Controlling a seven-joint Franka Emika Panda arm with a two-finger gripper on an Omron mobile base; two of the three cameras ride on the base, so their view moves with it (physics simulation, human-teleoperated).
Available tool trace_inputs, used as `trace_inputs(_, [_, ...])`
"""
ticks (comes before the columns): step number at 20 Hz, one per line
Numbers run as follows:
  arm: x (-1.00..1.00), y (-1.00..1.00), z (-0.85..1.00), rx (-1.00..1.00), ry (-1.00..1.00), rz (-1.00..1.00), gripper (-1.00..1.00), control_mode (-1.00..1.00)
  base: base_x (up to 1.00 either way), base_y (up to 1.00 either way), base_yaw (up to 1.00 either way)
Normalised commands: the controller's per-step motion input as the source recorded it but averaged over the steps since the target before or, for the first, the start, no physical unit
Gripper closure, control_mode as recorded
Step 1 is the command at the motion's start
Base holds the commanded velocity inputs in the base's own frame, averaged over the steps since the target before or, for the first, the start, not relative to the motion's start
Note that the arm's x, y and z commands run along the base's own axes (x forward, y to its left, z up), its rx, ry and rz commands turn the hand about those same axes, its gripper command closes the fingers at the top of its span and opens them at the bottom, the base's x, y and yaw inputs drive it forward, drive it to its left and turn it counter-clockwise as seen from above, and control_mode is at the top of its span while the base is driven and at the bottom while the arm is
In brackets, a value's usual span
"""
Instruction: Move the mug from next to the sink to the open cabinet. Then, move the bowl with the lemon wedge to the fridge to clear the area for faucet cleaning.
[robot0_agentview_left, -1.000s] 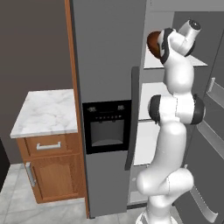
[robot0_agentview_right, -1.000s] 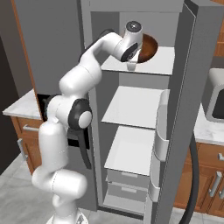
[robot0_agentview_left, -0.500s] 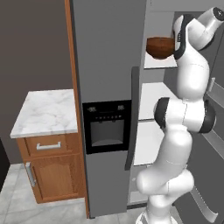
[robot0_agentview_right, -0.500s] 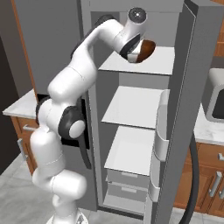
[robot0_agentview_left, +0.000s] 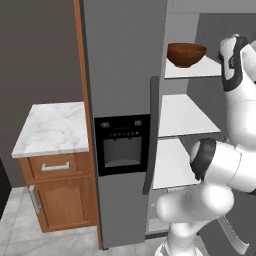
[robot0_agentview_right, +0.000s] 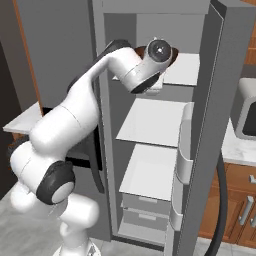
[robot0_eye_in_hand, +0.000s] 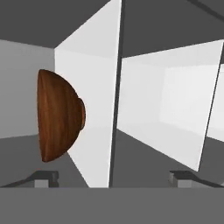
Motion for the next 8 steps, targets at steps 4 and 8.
trace_inputs(4, [-1.00, 0.16, -1.00, -0.17, 0.00, 0.00, -1.00, -1.00, 0.00, 0.00, 0.00])
trace_inputs(8, [-1.00, 0.50, -1.00, -0.30, 0.05, 0.00, -1.00, -1.00, 0.00, 0.00, 0.00])
